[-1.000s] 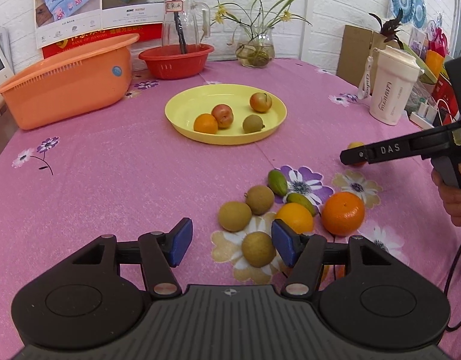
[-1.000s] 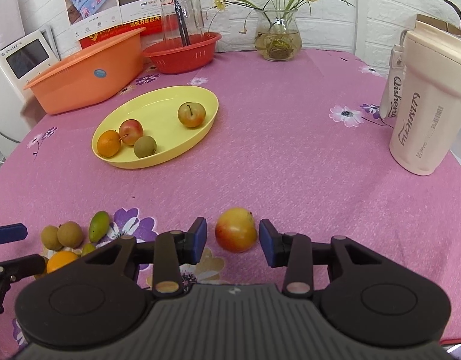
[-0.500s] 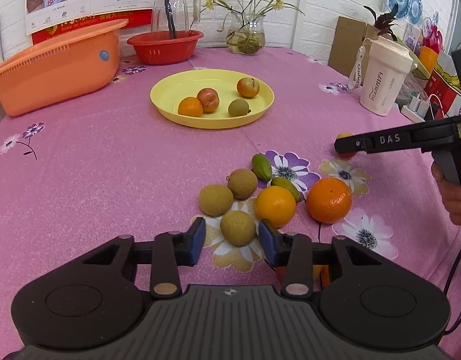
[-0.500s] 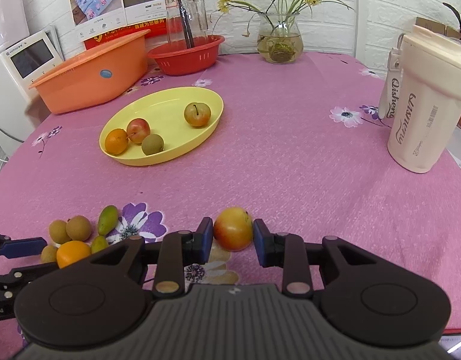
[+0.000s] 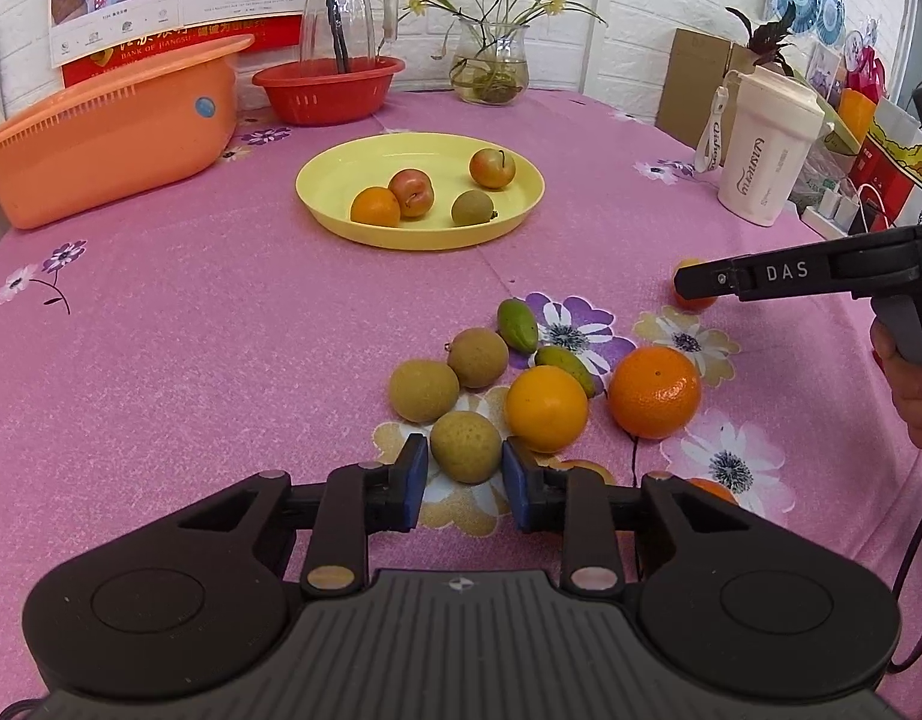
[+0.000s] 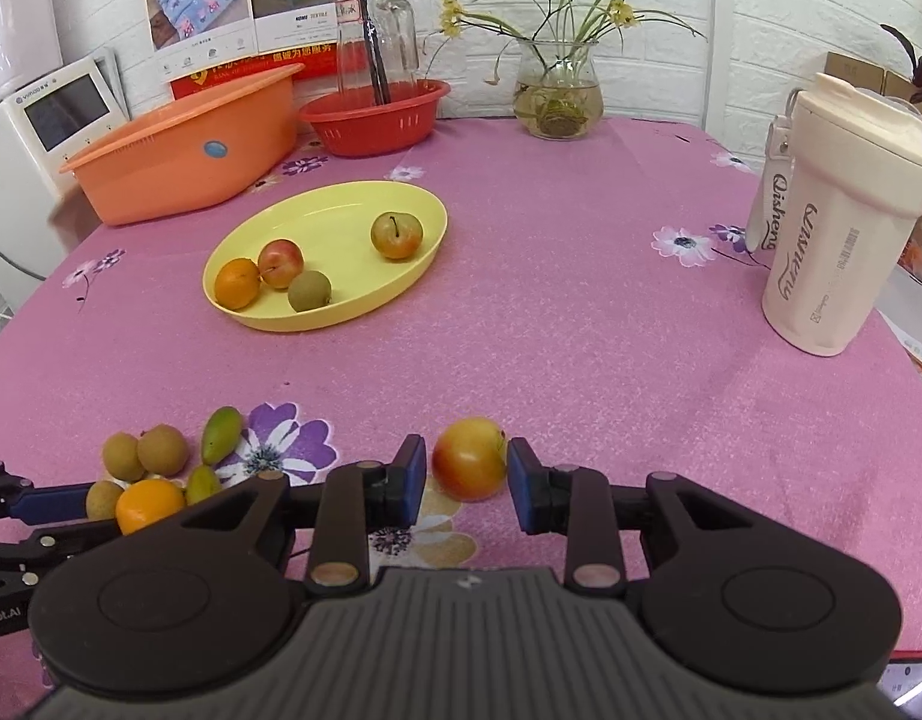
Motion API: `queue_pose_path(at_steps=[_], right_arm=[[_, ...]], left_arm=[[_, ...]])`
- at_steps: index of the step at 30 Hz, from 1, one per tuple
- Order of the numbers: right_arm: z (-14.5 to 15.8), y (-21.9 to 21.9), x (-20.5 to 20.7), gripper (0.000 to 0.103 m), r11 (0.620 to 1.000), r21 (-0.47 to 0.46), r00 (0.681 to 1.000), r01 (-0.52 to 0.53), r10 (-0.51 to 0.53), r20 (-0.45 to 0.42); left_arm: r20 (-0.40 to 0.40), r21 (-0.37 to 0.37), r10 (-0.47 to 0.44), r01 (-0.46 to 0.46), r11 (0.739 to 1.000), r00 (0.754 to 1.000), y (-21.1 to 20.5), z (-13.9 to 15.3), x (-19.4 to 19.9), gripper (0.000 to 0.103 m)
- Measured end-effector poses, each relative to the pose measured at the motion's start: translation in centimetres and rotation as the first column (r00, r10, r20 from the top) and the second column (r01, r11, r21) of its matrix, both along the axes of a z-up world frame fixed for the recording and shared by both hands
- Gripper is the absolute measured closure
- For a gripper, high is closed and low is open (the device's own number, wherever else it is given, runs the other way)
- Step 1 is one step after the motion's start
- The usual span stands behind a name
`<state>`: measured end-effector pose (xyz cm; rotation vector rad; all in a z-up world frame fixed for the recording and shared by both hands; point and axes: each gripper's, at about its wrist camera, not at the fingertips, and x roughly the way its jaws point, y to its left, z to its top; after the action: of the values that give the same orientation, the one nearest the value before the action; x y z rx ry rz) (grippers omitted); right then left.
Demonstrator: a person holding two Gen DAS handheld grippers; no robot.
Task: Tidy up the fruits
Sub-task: 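Close the left tool on a brown kiwi while the right tool lifts its apple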
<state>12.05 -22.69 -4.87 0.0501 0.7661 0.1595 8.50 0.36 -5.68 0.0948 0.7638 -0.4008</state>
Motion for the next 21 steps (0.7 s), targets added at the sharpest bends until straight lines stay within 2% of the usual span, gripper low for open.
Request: queue_pose_path(at_steps=[10,16,21], right_arm=[[-0.9,0.2,0.7,0.024,1.000,-0.012,1.000,0.000,0.000,-0.019],[-0.6,0.5,0.5,0.024,1.000,-0.003,1.000,-0.013,0.013,-0.017],[0.1,0.6,-0.1,0.024,1.000,0.017,1.000,-0.026,0.026,-0.002]], left_arm=[[0.004,-0.007,-0.001,0.002,1.000,1.000,0.2,-0.1,0.3,0.078],[0.028,0.019,0.010,-0.011,1.000,1.000,0.0,0.1,-0.1,0.078],[0.043,0.005,0.018,-0.018,1.000,0.999,0.3,0.8,-0.3,0.078]])
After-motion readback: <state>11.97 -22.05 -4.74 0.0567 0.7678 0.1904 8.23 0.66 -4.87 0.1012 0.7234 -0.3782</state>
